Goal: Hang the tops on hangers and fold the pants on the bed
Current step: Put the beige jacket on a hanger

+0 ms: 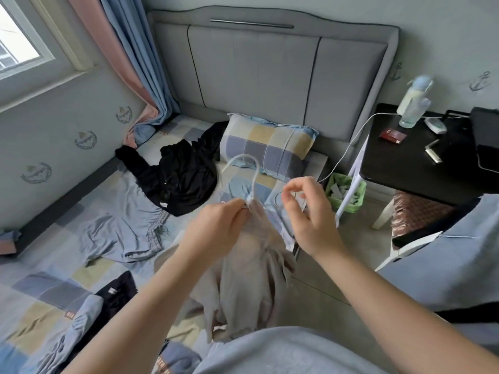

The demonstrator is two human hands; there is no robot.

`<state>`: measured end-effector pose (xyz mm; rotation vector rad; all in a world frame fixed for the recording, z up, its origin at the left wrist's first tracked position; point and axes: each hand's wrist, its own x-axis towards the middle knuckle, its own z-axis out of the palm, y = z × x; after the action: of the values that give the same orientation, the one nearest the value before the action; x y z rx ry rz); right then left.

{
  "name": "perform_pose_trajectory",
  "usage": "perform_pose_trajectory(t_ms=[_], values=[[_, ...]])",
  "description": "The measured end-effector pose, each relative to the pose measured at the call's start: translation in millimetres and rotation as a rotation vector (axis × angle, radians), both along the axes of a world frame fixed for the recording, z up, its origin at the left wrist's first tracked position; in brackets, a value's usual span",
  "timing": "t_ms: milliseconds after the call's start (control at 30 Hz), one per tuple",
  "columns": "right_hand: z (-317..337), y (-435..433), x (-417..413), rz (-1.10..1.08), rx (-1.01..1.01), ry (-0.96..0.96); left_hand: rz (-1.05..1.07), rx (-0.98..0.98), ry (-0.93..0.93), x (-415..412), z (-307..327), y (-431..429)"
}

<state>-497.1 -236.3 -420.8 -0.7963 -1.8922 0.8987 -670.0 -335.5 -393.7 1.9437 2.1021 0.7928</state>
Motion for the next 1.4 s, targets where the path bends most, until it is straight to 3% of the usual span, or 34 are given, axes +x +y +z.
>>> perform_pose_trajectory(t_ms=[67,300,433,667,833,967,1133,1400], values=[[-12.7,-4.9,8.0,-0.021,-0.011,0.003,0.104,0.092,-0.133,-5.7,-4.9,-1.1],[-45.4,-21.5,-6.7,0.378,-0.366,-0.27,0.208,0.209,-0.604,-0.5,-8.8,2.0],[-57.7,-11.7,-10.5,0.309,-0.39,-0.435,0.214,0.263,-0.683,-1.2,-10.4,-0.3],[-63.2,-12.8,-19.8,0.41,-0.534,-0.362,0.253,0.286,-0.753,-0.9,-15.1,-0.3],[-92.8,-3.7,-10.6,0.436,-0.431,-0.707,0.299,0.303,-0.765,-9.5,-17.0,-1.1],[-111.2,2.1,8.9,0.378,-0.414,-0.846,0.281,0.289,-0.753,-17.2,-14.3,-5.8],[-115.5,27.7,24.7,0.232,-0.212,-1.095,0.148,0.123,-0.641,-37.3,-11.9,-20.4],[-69.0,65.6,45.6,0.09,0.046,-0.986,0.087,-0.116,-0.504,-52.3,-15.0,-32.4]])
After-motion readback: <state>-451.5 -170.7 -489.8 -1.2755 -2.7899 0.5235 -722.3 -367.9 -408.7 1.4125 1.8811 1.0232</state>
